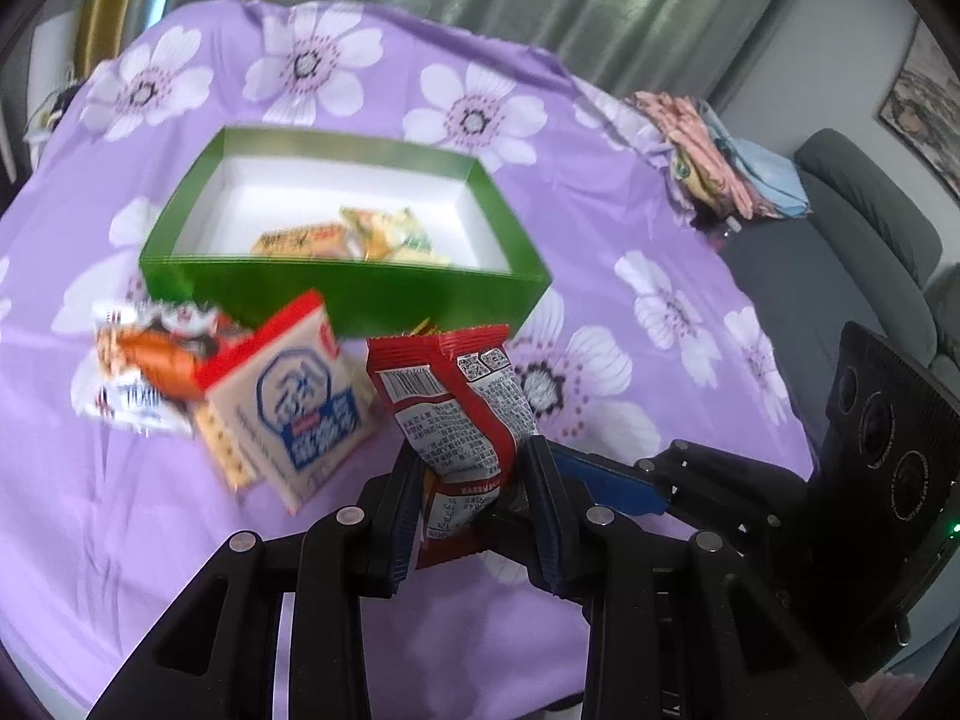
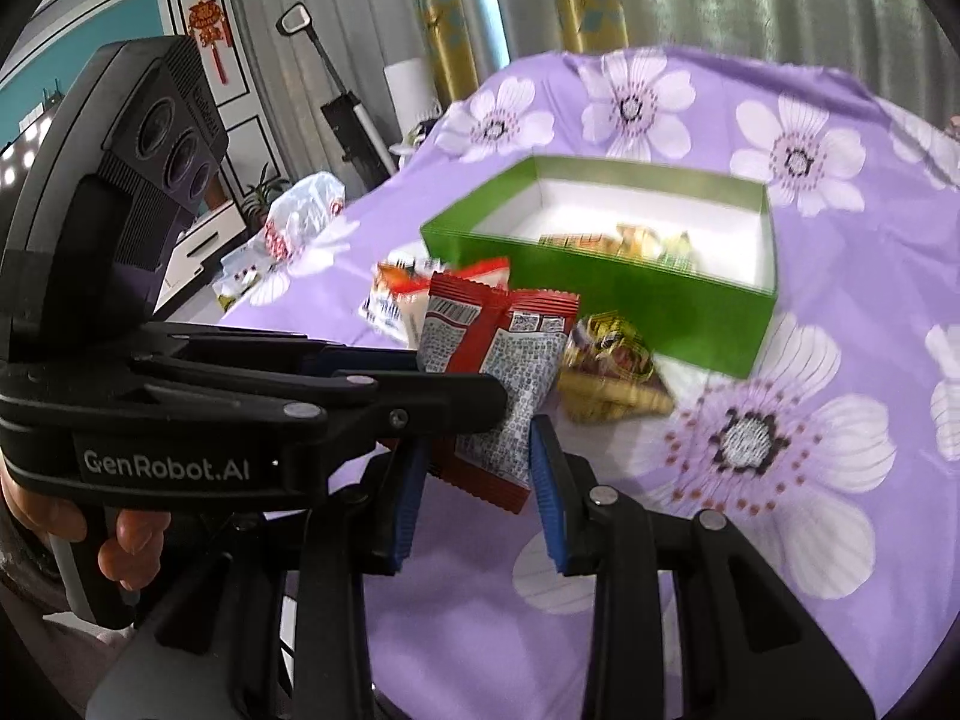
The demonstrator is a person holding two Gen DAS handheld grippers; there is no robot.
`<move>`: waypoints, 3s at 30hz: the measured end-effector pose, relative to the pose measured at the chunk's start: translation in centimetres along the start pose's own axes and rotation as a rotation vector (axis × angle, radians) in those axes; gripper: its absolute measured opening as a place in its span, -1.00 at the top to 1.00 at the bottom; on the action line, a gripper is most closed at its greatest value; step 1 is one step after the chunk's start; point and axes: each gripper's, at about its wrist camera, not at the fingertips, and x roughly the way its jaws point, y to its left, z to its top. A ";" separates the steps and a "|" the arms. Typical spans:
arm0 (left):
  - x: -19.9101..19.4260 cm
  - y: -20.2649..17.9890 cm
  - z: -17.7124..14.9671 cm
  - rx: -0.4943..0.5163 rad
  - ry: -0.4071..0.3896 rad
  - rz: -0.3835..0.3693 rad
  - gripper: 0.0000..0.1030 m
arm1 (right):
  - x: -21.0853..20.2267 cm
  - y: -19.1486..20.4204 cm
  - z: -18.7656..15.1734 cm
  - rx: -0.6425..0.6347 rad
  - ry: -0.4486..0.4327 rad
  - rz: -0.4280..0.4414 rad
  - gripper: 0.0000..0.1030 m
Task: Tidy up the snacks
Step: 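Carry the red packet into the green box and open the left gripper, then withdraw the left gripper from the box toward the snack pile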
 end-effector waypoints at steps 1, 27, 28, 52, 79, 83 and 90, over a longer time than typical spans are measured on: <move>-0.1 -0.1 0.4 0.008 -0.007 0.000 0.35 | -0.2 -0.1 0.2 -0.002 -0.009 -0.005 0.34; 1.4 0.0 8.8 0.084 -0.095 -0.019 0.35 | 0.8 -3.9 7.5 -0.025 -0.119 -0.079 0.34; 1.6 0.1 9.0 0.082 -0.095 -0.018 0.35 | 1.0 -4.1 7.7 -0.024 -0.119 -0.078 0.33; 8.0 4.7 12.0 0.007 0.008 0.022 0.35 | 8.1 -7.7 9.6 0.058 -0.014 -0.042 0.33; 5.9 4.3 10.7 0.016 -0.061 0.208 -0.77 | 5.8 -7.5 8.2 0.122 -0.035 -0.096 -0.40; 4.8 4.1 9.8 0.015 -0.076 0.225 -0.82 | 4.4 -7.0 7.5 0.132 -0.056 -0.095 -0.58; 2.3 2.7 8.4 0.031 -0.123 0.239 -0.96 | 1.8 -5.9 6.4 0.149 -0.078 -0.075 -0.80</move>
